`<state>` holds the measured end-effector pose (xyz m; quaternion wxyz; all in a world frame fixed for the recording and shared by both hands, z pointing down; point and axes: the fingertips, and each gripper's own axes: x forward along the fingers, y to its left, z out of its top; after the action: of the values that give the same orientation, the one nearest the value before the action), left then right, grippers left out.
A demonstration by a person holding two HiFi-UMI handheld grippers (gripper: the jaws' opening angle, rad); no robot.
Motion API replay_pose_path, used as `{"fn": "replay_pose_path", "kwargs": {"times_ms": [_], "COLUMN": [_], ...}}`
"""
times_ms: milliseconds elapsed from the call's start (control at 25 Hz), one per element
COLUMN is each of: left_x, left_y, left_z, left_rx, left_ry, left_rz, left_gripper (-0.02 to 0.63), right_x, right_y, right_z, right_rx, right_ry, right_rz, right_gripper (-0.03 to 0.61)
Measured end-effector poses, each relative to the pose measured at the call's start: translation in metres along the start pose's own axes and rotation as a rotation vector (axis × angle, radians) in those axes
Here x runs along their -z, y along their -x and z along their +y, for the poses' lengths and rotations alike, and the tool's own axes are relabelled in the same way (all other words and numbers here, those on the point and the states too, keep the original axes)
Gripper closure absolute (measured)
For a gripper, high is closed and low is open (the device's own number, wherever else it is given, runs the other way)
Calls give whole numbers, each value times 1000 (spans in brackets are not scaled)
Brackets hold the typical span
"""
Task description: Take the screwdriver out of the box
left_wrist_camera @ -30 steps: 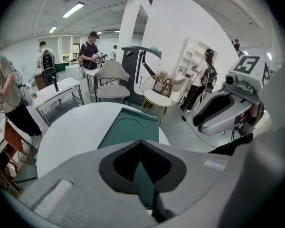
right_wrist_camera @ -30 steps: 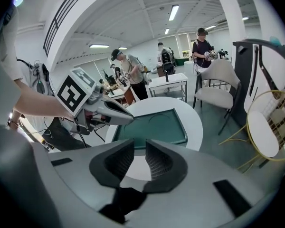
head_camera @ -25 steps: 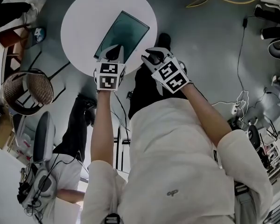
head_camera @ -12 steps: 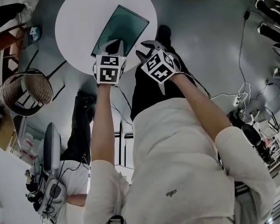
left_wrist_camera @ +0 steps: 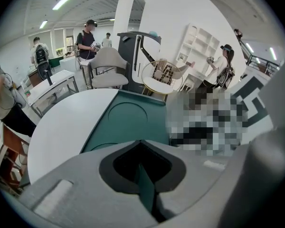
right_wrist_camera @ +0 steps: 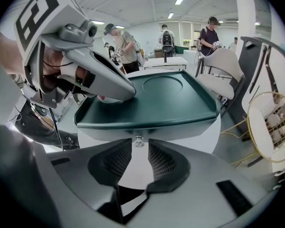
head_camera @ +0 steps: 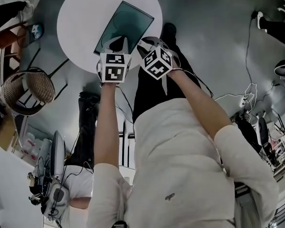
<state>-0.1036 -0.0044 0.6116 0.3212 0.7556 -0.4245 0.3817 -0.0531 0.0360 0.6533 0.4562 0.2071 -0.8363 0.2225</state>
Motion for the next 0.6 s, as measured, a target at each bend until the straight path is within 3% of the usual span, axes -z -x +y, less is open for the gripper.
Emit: {"fn": "replay_pose_path", "kwargs": {"times_ms": [600], "left_x": [1], "left_y": [-4], "left_z": [-11], "left_rx": [5], "left_ry": [13], "left_rz": [43], "left_gripper": [603], "right_x": [9], "right_y": [3], "right_z": [-1], "right_rx": [14], "right_ry": [6], "right_rz": [-7], "right_gripper": [502]}}
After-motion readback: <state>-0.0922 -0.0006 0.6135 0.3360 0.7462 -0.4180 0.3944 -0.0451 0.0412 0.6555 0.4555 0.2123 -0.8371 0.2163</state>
